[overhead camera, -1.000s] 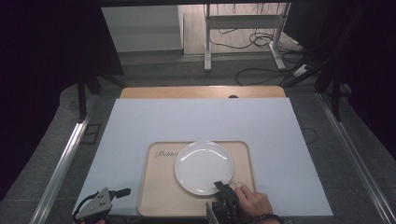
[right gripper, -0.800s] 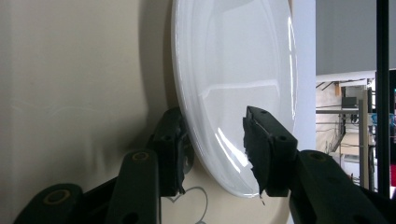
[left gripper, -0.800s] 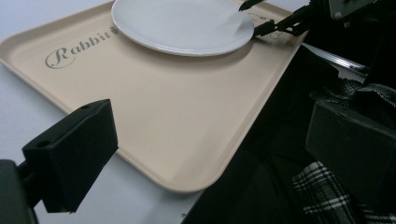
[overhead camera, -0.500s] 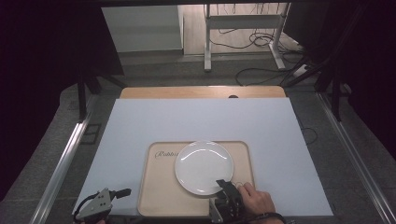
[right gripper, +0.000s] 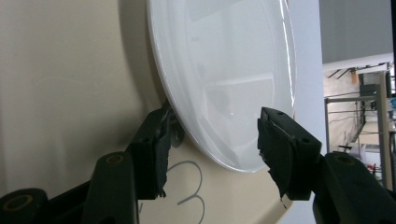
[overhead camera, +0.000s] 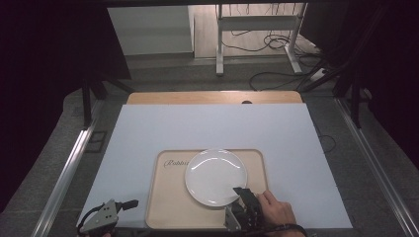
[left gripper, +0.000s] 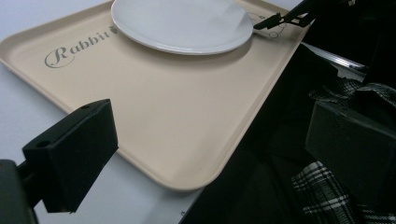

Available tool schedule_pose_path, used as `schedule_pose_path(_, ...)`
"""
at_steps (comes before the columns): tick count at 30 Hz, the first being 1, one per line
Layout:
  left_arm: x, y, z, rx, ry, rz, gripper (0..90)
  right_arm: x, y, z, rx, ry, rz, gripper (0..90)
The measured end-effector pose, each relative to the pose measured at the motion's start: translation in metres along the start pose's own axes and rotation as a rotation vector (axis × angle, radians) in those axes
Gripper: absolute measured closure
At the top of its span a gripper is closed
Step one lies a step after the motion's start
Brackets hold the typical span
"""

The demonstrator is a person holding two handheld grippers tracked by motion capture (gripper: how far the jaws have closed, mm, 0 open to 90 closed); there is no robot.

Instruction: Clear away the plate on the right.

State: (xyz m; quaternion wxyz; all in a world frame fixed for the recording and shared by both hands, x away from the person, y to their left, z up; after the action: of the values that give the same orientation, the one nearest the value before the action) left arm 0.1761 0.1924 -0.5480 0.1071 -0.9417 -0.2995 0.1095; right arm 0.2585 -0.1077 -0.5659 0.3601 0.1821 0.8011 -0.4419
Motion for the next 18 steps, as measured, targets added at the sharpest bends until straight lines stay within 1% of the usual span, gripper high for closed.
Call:
schedule_pose_path(1,0.000,0.000,0.000,0.000,-0.001,0.000,1.7,-0.001,-0.001,0.001,0.003,0.007,-0.005,44.2)
schedule_pose_path(2,0.000,0.000,0.000,0.000,-0.001,0.000,1.8,-0.001,-0.001,0.002,-0.008,0.029,-0.008,43.9)
schedule_pose_path(5,0.000,0.000,0.000,0.000,0.000,0.000,1.8,-0.003,-0.002,0.004,-0.018,0.066,-0.016,43.3)
schedule_pose_path(6,0.000,0.000,0.000,0.001,0.000,0.000,1.7,-0.004,-0.003,0.006,-0.018,0.088,-0.019,43.2)
schedule_pose_path(10,0.000,0.000,0.000,0.001,0.000,0.001,1.8,-0.008,-0.006,0.009,-0.043,0.151,-0.028,42.8)
schedule_pose_path(16,0.000,0.000,0.000,0.001,0.001,0.001,1.8,-0.014,-0.008,0.016,-0.065,0.232,-0.036,42.5)
schedule_pose_path(18,0.000,0.000,0.000,0.001,0.002,0.001,1.8,-0.015,-0.009,0.018,-0.064,0.253,-0.038,42.2)
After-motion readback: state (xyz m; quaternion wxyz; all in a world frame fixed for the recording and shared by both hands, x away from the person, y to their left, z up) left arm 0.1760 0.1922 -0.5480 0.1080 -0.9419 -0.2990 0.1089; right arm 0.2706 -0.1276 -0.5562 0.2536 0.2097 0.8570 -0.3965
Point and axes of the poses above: each handheld gripper's, and its own axes: y roughly forward along the jaws, z roughly out of its underside, x roughly to its left, the point moved 8 cm from there along y, roughly forward along the jaws, and after that the axes turned 14 degrees about -x, right-handed, at the moved point
